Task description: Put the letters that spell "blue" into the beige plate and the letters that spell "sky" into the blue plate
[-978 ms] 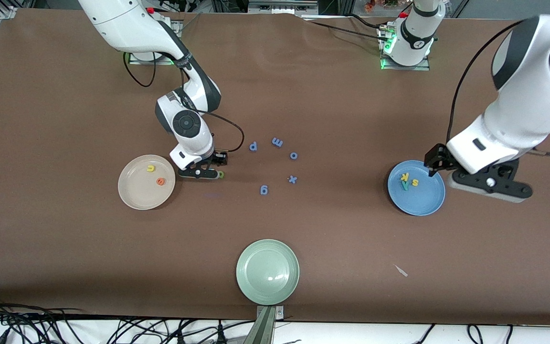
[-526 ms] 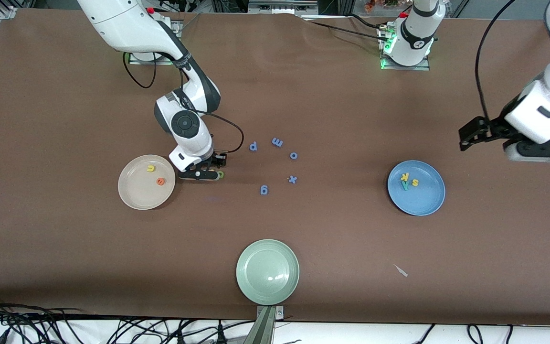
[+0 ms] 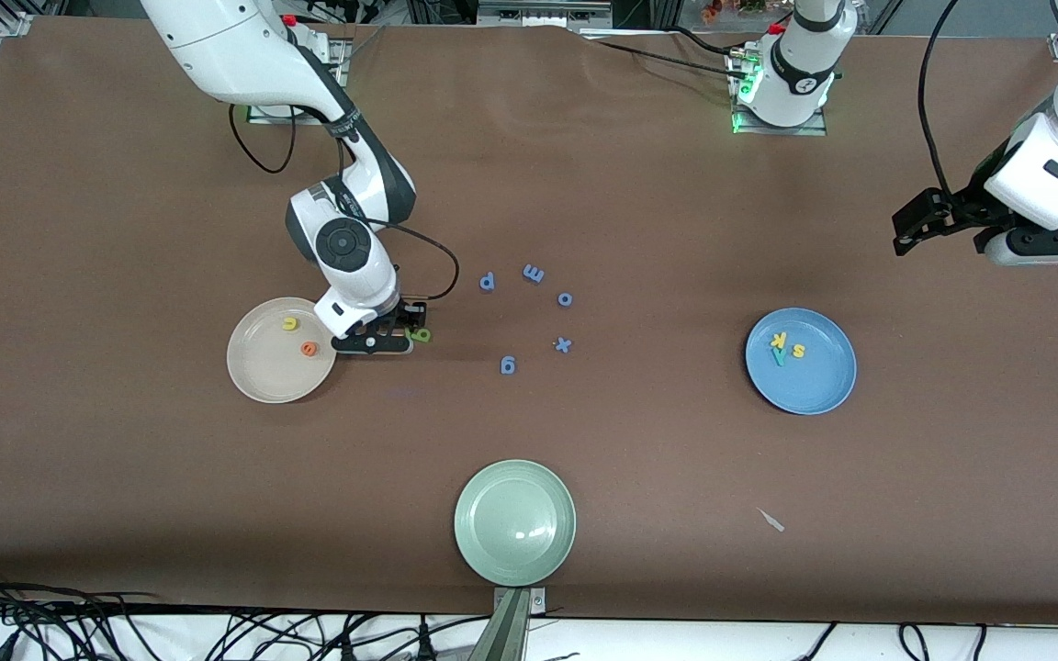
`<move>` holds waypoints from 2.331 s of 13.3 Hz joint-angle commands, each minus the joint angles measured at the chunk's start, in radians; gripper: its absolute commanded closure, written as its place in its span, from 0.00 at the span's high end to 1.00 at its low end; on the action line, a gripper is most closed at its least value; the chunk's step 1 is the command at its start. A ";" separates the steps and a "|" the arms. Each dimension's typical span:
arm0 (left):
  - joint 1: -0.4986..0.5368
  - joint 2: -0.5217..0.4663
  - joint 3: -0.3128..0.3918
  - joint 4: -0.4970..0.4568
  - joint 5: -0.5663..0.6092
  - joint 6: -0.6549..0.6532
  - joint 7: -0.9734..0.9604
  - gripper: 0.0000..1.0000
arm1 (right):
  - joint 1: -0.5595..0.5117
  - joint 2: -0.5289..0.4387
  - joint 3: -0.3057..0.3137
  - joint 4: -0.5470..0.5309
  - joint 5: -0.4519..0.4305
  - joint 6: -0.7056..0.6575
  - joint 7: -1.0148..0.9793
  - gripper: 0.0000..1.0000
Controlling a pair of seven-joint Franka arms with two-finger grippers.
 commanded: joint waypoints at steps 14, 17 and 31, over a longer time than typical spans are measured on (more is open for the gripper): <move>-0.019 -0.003 0.007 0.009 -0.023 -0.050 -0.008 1.00 | -0.002 0.018 -0.011 0.021 0.009 0.030 0.001 0.24; -0.016 -0.003 0.008 0.009 -0.023 -0.050 0.001 1.00 | -0.002 0.015 -0.011 0.021 0.011 0.030 0.000 0.15; -0.019 -0.003 0.007 0.009 -0.023 -0.051 -0.008 1.00 | -0.128 -0.172 -0.133 -0.019 0.015 -0.182 -0.476 0.08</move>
